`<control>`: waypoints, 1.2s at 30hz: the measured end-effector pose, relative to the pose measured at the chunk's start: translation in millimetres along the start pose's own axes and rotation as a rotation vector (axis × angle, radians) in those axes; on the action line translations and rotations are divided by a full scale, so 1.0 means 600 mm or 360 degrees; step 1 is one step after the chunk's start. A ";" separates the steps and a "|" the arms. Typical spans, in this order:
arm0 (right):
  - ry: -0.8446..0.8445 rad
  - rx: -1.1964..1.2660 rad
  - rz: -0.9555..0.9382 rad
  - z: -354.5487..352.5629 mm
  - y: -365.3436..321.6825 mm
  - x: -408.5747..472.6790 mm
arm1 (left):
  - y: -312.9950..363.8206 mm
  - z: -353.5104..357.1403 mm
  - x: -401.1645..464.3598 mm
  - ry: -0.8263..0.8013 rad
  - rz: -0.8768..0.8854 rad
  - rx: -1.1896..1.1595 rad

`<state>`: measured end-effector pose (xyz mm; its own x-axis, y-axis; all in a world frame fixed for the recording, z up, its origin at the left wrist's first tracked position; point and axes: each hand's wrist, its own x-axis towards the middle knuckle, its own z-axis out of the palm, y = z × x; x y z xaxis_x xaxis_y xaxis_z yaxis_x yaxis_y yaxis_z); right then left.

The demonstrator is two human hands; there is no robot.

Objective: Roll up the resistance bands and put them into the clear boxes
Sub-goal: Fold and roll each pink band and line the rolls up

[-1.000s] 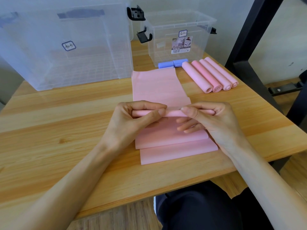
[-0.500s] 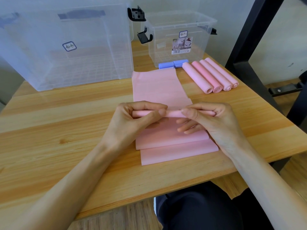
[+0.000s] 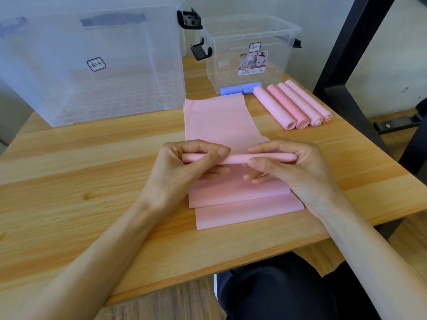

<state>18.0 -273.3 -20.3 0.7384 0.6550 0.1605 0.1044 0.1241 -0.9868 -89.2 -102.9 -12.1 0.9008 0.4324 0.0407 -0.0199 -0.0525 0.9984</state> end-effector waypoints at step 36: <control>0.0018 -0.0015 -0.0002 -0.001 0.002 0.000 | 0.001 0.000 -0.002 -0.0048 0.0006 -0.0046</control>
<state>18.8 -273.7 -21.3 0.7459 0.6462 0.1613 0.1113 0.1178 -0.9868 -90.1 -103.5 -11.3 0.9133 0.4050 0.0439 -0.0356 -0.0281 0.9990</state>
